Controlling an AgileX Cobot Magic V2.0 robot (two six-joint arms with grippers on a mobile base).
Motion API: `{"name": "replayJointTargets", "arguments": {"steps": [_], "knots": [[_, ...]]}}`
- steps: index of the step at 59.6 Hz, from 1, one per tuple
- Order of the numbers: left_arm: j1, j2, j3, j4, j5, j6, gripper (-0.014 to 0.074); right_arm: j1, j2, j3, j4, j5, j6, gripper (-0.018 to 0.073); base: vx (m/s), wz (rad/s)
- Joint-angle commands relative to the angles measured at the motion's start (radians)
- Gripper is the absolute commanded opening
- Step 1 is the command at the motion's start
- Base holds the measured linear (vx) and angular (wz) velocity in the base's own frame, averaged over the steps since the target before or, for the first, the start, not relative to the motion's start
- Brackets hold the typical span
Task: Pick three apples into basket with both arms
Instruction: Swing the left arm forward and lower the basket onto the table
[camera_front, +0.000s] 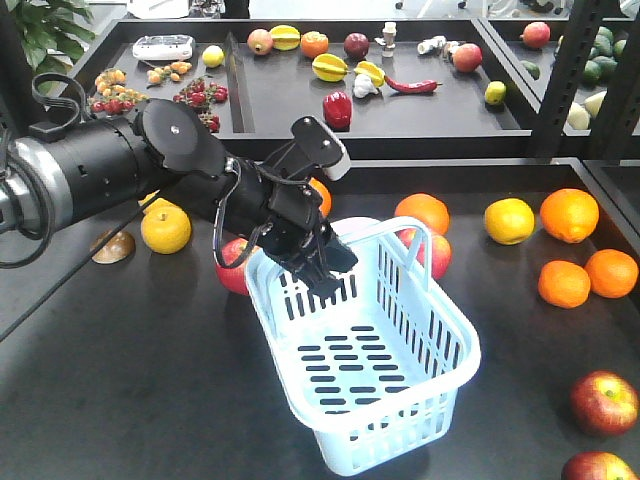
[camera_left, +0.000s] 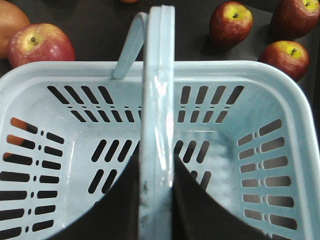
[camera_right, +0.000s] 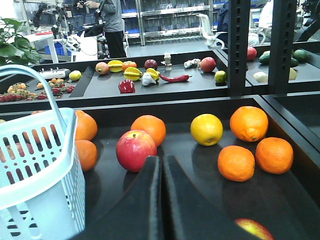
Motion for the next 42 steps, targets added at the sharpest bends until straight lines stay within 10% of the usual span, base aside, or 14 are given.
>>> {"name": "replayJointTargets", "arguments": {"steps": [1,42], "knots": [[-0.004,-0.052,-0.042,-0.061,-0.054,0.004,0.0011,-0.007,-0.013,0.012,-0.008,-0.073,-0.009,-0.0005,0.00,0.00],[-0.004,-0.032,-0.039,-0.110,-0.055,0.000,0.0484,-0.007,-0.013,0.012,-0.008,-0.073,-0.009,-0.0005,0.00,0.00]]}}
